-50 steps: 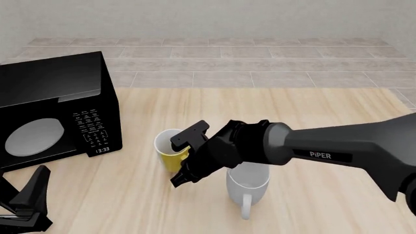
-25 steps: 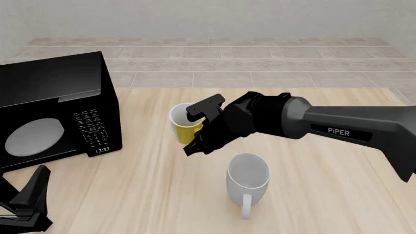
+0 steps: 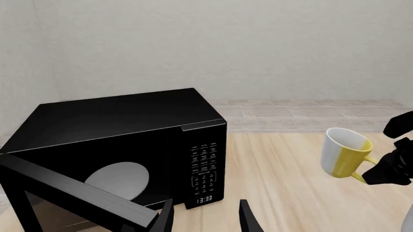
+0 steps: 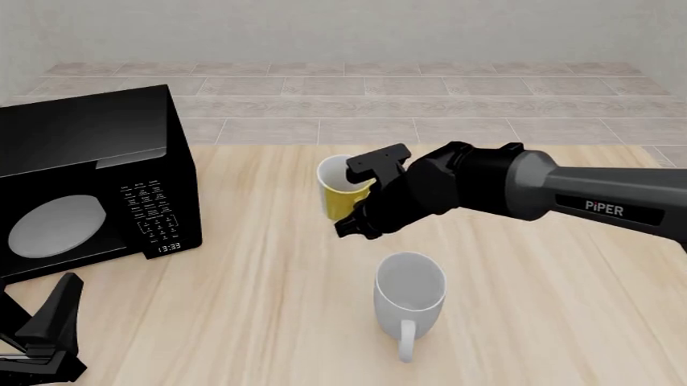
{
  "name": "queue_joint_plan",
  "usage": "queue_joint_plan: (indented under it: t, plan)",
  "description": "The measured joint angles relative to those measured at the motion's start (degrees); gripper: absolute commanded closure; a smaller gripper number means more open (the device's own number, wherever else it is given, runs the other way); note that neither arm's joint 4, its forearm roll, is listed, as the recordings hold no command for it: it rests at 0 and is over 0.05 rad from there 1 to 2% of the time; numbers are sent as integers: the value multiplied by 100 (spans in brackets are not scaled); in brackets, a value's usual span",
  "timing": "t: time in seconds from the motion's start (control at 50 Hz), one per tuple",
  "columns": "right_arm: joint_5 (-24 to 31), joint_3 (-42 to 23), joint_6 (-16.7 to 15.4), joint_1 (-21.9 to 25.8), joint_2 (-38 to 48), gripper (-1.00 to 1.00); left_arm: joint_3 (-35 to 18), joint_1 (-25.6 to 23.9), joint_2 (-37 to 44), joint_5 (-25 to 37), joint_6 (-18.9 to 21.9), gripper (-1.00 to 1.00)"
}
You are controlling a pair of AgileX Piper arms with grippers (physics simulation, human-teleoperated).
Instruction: Put the yellow and white mug to the front of the white mug.
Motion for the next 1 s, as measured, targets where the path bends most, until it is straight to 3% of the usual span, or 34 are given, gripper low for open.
queue_joint_plan:
  t: [0.46, 1.0]
  plan:
    - [-239, 346, 80, -579, -87, 100, 0, 0, 0, 0, 0, -100]
    - [-382, 365, -61, -1169, 337, 100, 0, 1, 0, 0, 0, -100]
